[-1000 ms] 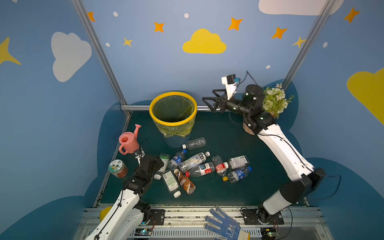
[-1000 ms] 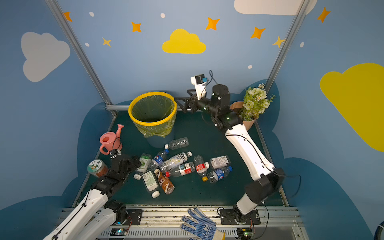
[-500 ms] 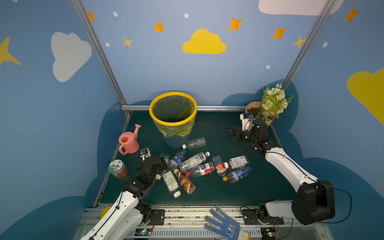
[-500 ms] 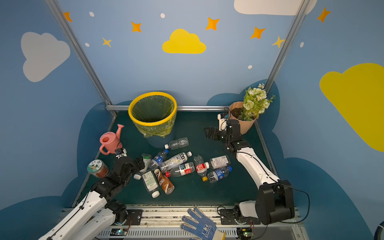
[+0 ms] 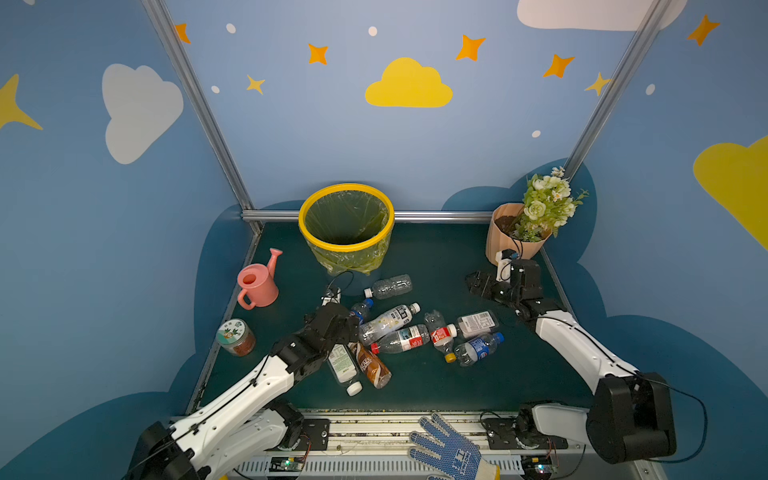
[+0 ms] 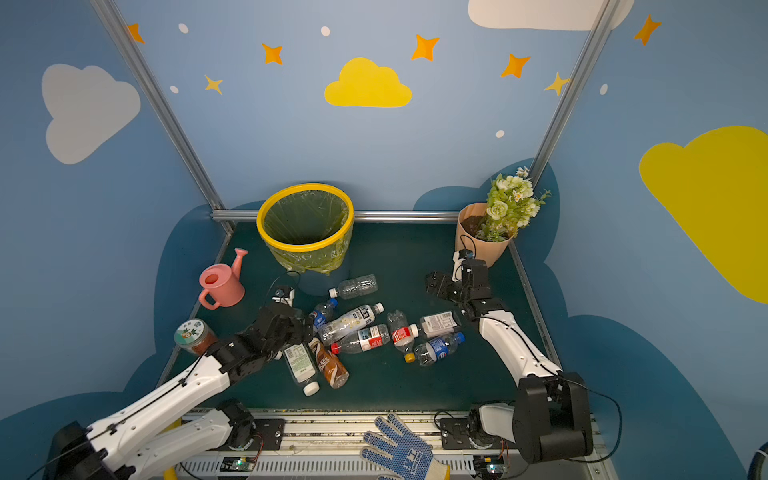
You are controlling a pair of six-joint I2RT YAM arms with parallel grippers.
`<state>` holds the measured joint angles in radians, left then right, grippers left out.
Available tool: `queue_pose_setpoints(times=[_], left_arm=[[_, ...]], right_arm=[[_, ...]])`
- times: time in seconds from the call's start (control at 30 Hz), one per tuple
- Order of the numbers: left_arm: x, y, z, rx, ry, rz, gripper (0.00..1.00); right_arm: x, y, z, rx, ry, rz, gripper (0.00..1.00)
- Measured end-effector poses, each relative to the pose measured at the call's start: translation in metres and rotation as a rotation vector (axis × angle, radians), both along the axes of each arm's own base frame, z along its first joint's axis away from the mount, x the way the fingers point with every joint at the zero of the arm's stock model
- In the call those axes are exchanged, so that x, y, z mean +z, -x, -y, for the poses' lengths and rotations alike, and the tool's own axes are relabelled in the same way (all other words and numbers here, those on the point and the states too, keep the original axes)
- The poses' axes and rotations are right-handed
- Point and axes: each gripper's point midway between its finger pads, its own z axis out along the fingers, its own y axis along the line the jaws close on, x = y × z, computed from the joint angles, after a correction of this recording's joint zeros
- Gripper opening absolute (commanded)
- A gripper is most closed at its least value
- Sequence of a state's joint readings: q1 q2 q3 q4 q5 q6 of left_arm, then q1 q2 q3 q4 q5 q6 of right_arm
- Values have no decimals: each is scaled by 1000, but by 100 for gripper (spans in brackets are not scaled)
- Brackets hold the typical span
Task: Throw the plastic bottles in the bin
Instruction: 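Draw the right gripper back while the left gripper reaches to the oolong tea bottle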
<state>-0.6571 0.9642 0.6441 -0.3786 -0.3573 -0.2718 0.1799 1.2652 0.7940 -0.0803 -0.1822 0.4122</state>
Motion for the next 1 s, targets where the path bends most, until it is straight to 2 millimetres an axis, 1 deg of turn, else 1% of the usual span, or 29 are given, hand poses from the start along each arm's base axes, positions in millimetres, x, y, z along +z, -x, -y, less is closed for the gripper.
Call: queue_pose_setpoints(times=[0.17,0.3,0.47,0.57,0.7,0.83,0.93,1.0], left_arm=[[0,-10,42,-172,-91,-64,100],[-3,-22,73,-288,-151,-146,99],[-8,-39,99,-375,-247,-265,94],[-19,-43,107,-414,-311,-331,94],[-39,-34,108,-469,-393,-429,94],[-45,-33,110,-506,-436,-480,92],[-47,-36,114,-531,-458,-495,86],[-51,-39,117,-549,-473,-509,80]], right_arm=[[9,0,8,-29,-16,22,97],[8,1,12,-42,-22,22,97],[2,2,20,-63,-21,7,97],[-3,4,27,-80,-21,-3,97],[-5,9,38,-106,-28,-3,97],[-7,11,47,-130,-40,-5,97],[-10,11,51,-141,-53,-12,97],[-10,12,54,-148,-61,-16,97]])
